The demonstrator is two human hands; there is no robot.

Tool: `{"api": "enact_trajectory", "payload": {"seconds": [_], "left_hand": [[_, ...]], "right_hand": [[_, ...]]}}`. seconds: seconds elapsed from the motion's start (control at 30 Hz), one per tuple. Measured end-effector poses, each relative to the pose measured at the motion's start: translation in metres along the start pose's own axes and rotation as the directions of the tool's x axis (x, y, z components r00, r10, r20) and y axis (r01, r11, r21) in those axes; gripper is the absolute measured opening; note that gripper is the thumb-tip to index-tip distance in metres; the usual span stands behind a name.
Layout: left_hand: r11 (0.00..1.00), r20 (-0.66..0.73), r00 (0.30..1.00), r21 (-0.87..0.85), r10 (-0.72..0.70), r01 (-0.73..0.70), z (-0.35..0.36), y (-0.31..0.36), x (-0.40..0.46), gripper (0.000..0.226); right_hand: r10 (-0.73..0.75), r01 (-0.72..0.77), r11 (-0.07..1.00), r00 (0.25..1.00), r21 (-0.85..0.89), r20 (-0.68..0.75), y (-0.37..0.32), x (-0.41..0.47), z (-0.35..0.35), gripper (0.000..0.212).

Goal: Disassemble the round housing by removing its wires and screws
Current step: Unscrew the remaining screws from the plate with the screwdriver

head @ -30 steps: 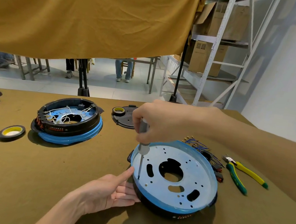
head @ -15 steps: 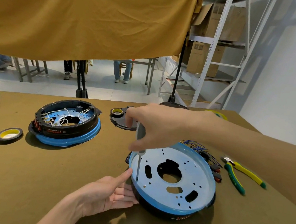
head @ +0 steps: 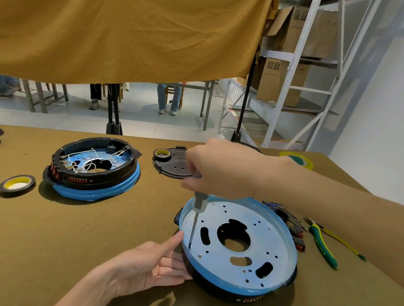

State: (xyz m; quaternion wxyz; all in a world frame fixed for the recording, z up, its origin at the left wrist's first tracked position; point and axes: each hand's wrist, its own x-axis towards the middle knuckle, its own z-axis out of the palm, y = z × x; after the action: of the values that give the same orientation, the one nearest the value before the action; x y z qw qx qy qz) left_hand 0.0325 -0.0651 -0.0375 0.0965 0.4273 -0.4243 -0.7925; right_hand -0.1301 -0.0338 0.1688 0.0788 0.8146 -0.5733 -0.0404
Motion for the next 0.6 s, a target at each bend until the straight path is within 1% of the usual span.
{"api": "enact_trajectory", "payload": {"seconds": [0.03,0.07,0.1,0.13,0.17,0.2,0.27,0.3,0.33,0.37,0.4,0.43,0.47,0.5,0.53,0.6], "left_hand": [[1.0,0.002,1.0,0.0,-0.001,0.001,0.0,0.0,0.0,0.089],[1.0,0.002,1.0,-0.002,-0.002,0.002,-0.001,0.0,0.0,0.088],[1.0,0.001,1.0,-0.004,-0.002,0.002,-0.001,-0.001,0.0,0.088],[1.0,0.001,1.0,-0.005,0.0,0.0,-0.001,-0.001,0.001,0.089],[1.0,0.003,1.0,-0.004,0.005,-0.005,-0.001,-0.001,0.001,0.091],[1.0,0.005,1.0,-0.001,0.009,-0.009,-0.001,-0.001,0.001,0.093],[1.0,0.008,1.0,0.006,0.011,-0.012,0.0,0.0,0.0,0.093],[1.0,0.008,1.0,0.009,0.011,-0.011,0.0,0.0,0.0,0.092],[1.0,0.008,1.0,0.008,0.009,-0.009,0.0,0.0,0.0,0.09],[1.0,0.007,1.0,0.008,0.009,-0.009,0.0,0.0,-0.001,0.088],[1.0,0.004,1.0,0.006,0.008,-0.009,0.0,0.0,-0.001,0.087],[1.0,0.001,1.0,0.001,0.008,-0.008,0.001,0.0,-0.001,0.086],[1.0,-0.002,1.0,-0.006,0.008,-0.008,0.001,0.0,-0.002,0.086],[1.0,-0.005,1.0,-0.012,0.009,-0.009,0.001,0.0,-0.003,0.086],[1.0,-0.008,1.0,-0.013,0.01,-0.01,0.002,0.0,-0.003,0.085],[1.0,-0.015,1.0,-0.008,0.011,-0.011,0.003,0.0,-0.003,0.084]], "right_hand": [[-0.032,0.026,0.993,0.998,0.114,0.05,0.001,-0.001,-0.003,0.022],[-0.063,0.038,0.976,0.992,0.215,0.11,0.002,-0.001,-0.008,0.025],[-0.096,0.047,0.957,0.983,0.287,0.158,0.004,-0.002,-0.011,0.033],[-0.111,0.051,0.95,0.978,0.308,0.178,0.003,-0.003,-0.012,0.037],[-0.096,0.051,0.96,0.984,0.274,0.153,0.003,-0.002,-0.009,0.037],[-0.064,0.042,0.98,0.992,0.195,0.106,0.001,-0.003,-0.005,0.038],[0.005,-0.006,1.0,1.0,-0.028,-0.021,0.0,-0.002,0.002,0.044],[0.009,-0.013,0.998,0.998,-0.064,-0.057,0.001,-0.001,0.004,0.043],[-0.001,0.0,1.0,0.999,-0.025,-0.042,0.002,-0.001,0.003,0.036],[-0.027,0.027,0.996,1.0,0.083,0.007,0.003,-0.001,0.001,0.026],[-0.059,0.044,0.98,0.996,0.193,0.072,0.003,-0.003,-0.005,0.024],[-0.093,0.05,0.96,0.985,0.277,0.143,0.003,-0.004,-0.01,0.031],[-0.121,0.054,0.945,0.974,0.323,0.193,0.002,-0.006,-0.013,0.037],[-0.115,0.051,0.949,0.975,0.311,0.192,0.001,-0.007,-0.013,0.038],[-0.086,0.047,0.969,0.984,0.243,0.156,-0.002,-0.007,-0.01,0.036],[-0.002,0.002,1.0,1.0,-0.015,0.015,-0.006,-0.008,-0.006,0.045]]}}
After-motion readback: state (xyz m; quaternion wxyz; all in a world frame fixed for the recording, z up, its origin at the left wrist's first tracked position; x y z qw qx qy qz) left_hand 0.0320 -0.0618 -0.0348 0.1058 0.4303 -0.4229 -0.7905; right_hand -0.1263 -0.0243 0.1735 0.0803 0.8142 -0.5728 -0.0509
